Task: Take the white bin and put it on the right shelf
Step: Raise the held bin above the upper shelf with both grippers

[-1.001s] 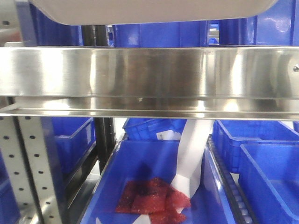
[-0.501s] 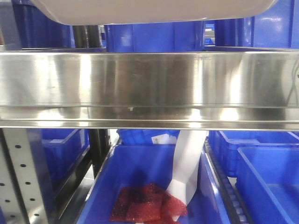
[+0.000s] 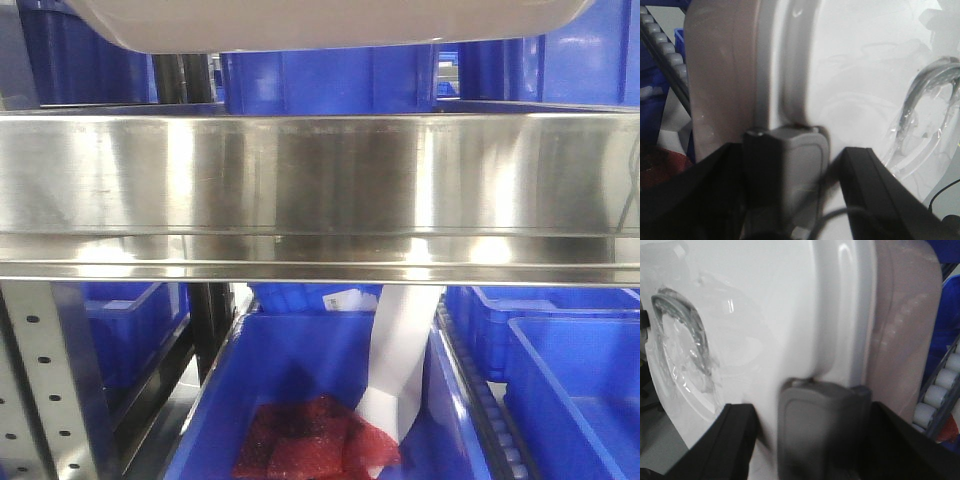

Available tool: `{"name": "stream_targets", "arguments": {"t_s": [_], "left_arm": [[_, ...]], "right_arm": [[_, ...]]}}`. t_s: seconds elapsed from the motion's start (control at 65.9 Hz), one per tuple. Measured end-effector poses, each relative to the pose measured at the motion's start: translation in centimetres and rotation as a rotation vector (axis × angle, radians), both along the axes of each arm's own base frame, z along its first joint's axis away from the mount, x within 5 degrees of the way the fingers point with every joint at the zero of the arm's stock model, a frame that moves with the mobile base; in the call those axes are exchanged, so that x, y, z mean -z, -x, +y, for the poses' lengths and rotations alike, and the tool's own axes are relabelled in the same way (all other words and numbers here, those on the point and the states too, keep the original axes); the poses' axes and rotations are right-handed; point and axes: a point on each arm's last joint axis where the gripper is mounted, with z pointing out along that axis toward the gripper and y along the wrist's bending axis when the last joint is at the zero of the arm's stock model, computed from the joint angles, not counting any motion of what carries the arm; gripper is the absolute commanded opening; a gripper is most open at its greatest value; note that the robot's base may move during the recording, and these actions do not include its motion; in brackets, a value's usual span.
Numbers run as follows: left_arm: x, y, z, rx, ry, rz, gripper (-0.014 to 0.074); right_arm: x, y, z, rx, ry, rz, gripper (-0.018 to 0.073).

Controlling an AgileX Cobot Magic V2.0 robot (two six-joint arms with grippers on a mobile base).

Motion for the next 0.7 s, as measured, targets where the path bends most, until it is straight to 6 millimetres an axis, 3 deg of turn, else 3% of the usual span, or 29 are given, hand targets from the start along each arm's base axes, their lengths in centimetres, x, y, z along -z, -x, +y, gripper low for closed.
{"name": "stream_targets", "arguments": {"t_s": [0.698], "left_arm": [[0.0, 0.0, 0.0, 0.0, 0.001, 0.0, 0.0248]], "right_arm": [[0.0, 0.0, 0.0, 0.0, 0.0, 0.0, 0.0464]]}}
